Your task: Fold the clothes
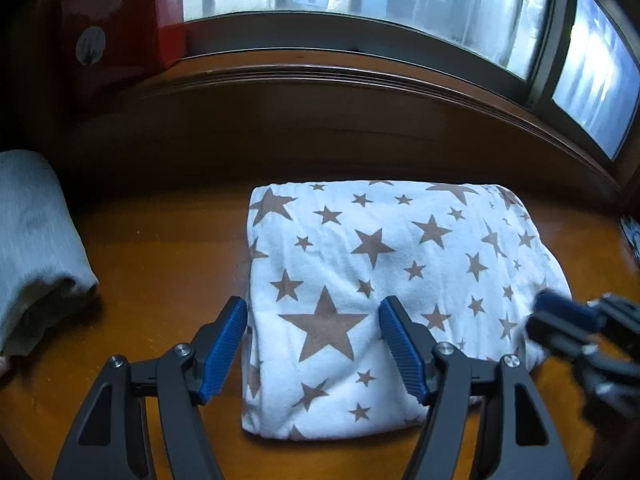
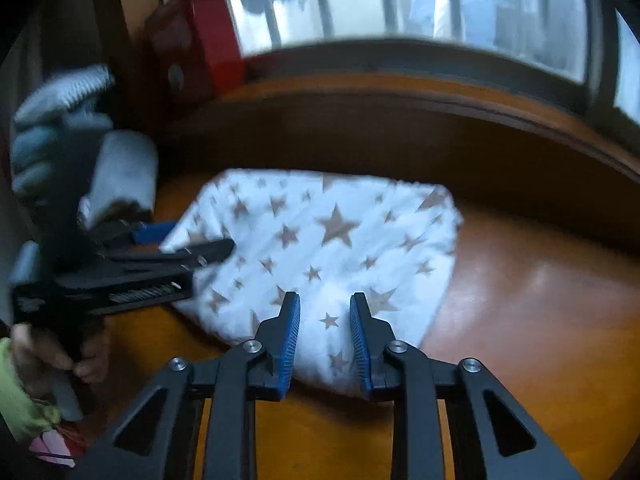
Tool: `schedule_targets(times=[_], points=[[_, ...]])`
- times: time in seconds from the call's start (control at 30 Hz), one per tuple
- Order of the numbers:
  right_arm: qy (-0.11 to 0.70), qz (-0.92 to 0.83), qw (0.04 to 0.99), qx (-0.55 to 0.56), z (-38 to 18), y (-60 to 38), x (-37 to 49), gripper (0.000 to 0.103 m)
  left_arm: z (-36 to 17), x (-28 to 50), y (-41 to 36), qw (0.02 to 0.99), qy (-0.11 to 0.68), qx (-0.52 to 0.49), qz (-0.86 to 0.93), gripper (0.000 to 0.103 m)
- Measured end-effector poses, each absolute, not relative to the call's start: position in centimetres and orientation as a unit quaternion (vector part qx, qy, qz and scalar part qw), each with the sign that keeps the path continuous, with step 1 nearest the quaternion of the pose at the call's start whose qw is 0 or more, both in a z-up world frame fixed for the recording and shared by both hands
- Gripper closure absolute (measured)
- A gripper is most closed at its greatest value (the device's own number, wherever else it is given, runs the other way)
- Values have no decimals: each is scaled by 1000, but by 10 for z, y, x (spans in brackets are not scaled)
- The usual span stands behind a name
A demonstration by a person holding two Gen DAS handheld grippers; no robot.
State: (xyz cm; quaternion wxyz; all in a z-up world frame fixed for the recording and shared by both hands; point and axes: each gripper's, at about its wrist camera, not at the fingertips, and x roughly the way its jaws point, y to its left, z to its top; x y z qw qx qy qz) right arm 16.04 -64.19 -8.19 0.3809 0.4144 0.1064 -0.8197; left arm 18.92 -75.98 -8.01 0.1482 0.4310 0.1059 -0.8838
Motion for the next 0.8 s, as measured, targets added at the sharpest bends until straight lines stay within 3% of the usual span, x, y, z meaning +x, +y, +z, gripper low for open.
schedule_targets(times=[0.33, 0.43, 0.57, 0.8], points=[[84, -812, 382, 433, -89, -633, 138, 74, -74, 196, -734, 172, 113, 433, -877, 30], [67, -811, 375, 444, -85, -626, 144, 66, -60, 209, -725, 164, 117, 431, -879, 30], [42, -815, 361, 452, -70, -613, 165, 65, -46, 240, -722, 148, 128, 442, -875, 29], [56, -844, 274, 458, -47, -604, 203, 38, -40, 285, -706, 138, 129, 485, -854, 24]])
